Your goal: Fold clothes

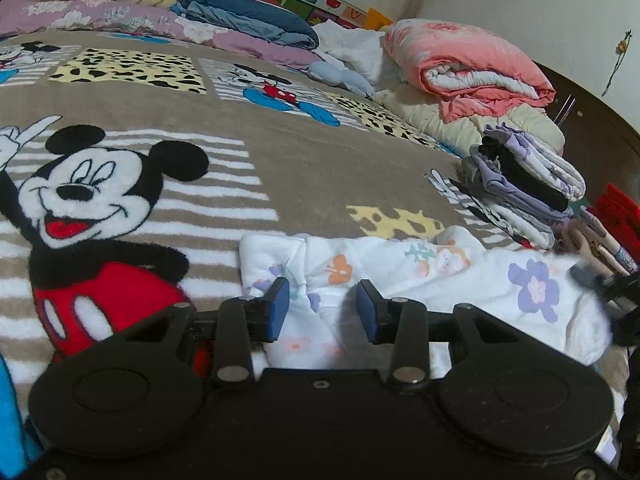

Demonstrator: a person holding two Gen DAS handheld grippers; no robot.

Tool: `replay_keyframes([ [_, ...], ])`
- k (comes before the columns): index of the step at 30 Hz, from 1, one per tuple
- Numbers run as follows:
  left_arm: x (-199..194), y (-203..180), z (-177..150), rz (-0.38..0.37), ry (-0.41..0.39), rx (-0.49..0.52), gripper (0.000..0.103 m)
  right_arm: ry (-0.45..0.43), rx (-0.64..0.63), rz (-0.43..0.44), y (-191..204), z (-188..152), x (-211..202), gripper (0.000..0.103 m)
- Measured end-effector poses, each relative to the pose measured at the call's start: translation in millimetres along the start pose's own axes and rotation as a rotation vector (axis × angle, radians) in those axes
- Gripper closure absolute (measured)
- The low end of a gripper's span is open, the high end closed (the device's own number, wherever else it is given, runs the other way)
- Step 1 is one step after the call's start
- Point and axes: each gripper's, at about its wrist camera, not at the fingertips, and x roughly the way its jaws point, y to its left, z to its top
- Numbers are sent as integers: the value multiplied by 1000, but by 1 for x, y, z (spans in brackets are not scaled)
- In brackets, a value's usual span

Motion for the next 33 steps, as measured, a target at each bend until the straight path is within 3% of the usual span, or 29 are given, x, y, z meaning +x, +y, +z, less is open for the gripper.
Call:
replay_keyframes([
  [4,-2,10,1,-46,-3,-69,58,-49,-291,32,52,2,-16,89],
  [6,-3,22,1,-110,-6,-157,48,-44,-467,47,79,-3,-20,89],
  [10,-5,49,-1,-235,-15,-350,44,0,-782,55,121,-30,-26,90],
  [15,-7,67,-1,-317,-28,-501,39,73,-991,84,150,-66,-29,90],
  [18,-7,69,0,-340,-30,-548,36,111,-1073,97,166,-86,-28,90],
  [26,-10,79,-1,-389,-40,-647,33,261,-1147,97,186,-138,-16,90],
  [33,-11,80,-1,-392,-39,-657,33,381,-1216,77,197,-182,0,90],
])
